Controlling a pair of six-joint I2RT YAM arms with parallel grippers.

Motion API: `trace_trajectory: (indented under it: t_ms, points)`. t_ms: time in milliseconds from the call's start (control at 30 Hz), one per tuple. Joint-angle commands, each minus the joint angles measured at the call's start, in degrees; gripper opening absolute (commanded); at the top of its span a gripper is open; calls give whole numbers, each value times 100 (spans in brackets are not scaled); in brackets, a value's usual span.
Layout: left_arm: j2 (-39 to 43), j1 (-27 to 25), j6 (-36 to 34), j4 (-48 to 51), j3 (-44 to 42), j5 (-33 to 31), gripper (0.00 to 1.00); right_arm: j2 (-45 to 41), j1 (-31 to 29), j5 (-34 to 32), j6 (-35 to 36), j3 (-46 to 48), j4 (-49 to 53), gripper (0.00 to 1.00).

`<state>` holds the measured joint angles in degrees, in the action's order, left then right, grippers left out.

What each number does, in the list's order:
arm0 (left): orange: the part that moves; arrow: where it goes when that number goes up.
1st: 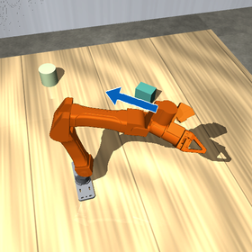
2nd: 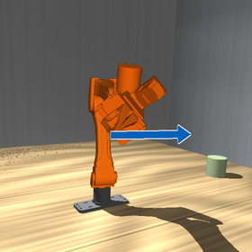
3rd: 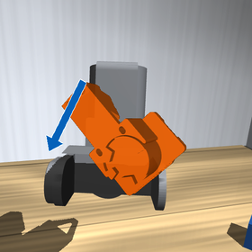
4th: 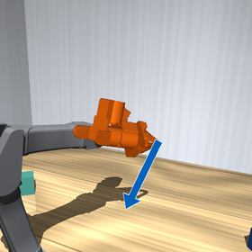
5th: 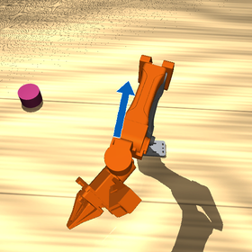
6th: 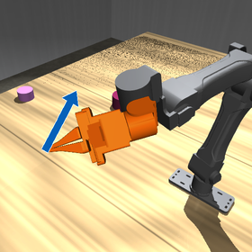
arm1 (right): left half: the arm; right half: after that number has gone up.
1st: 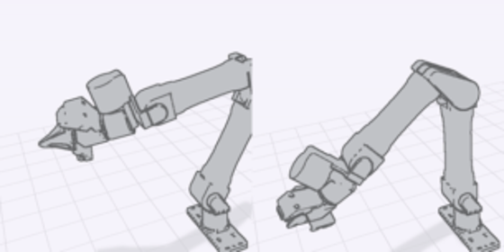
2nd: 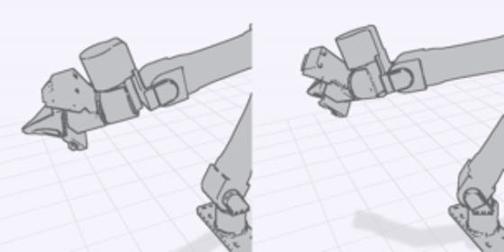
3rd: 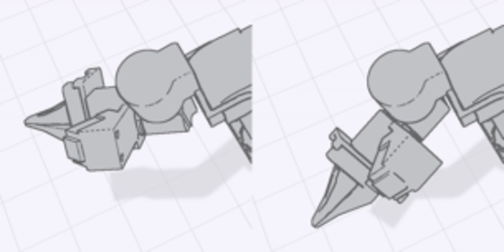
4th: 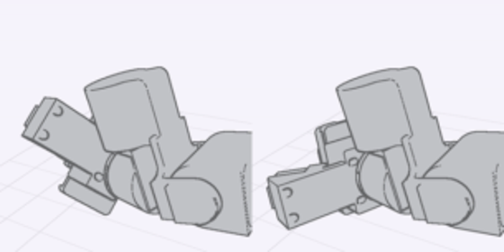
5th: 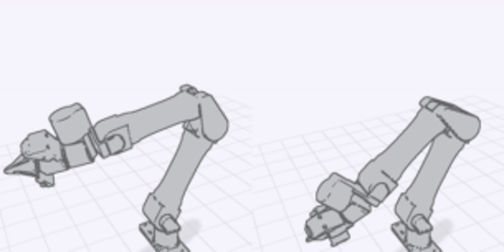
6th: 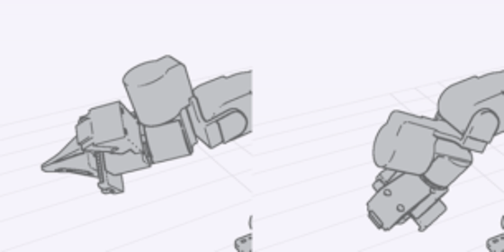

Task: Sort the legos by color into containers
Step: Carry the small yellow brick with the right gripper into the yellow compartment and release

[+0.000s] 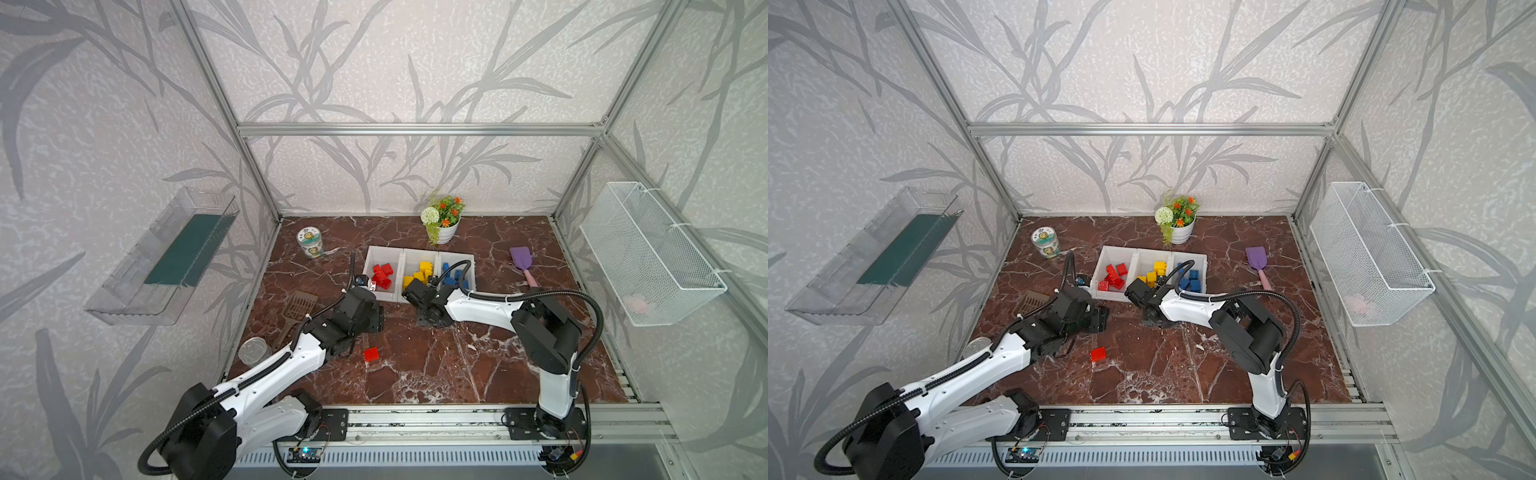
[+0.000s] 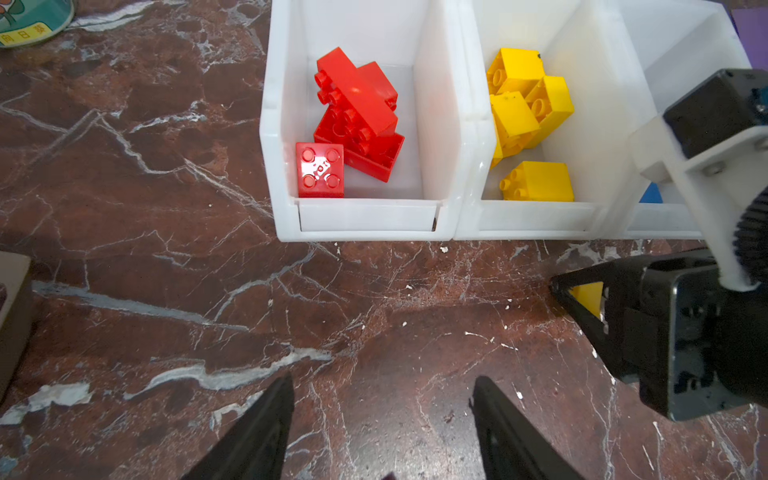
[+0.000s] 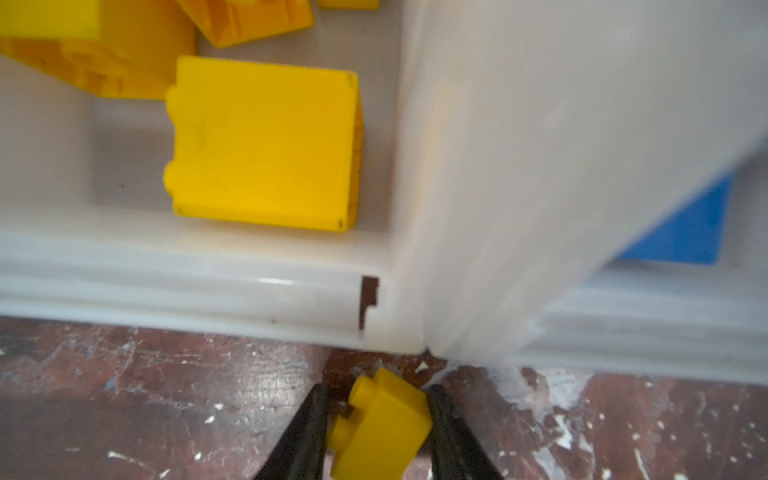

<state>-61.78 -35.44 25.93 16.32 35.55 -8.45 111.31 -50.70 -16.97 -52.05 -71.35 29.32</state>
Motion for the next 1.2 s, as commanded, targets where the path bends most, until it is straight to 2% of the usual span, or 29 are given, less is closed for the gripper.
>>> trace_trajectory:
  t_ms: [0,267,467,633,800,1000,1167]
  points:
    - [7,25,34,137,119,30,71,-29,-70,-104,-128,186,-2,33]
    - [76,28,25,215,119,40,71,-178,-234,-82,-21,377,1,26]
    - [61,27,-8,246,134,78,71,-570,-396,-84,201,382,155,25]
    - [54,22,23,286,145,132,71,-788,-365,-357,1061,-372,432,25]
    - [163,28,35,350,110,182,71,-547,17,-424,1983,-1262,383,25]
    - [339,22,115,540,22,252,71,152,387,-330,2337,-2187,560,26]
    - [463,28,131,644,-22,239,71,433,521,-272,2239,-2357,569,26]
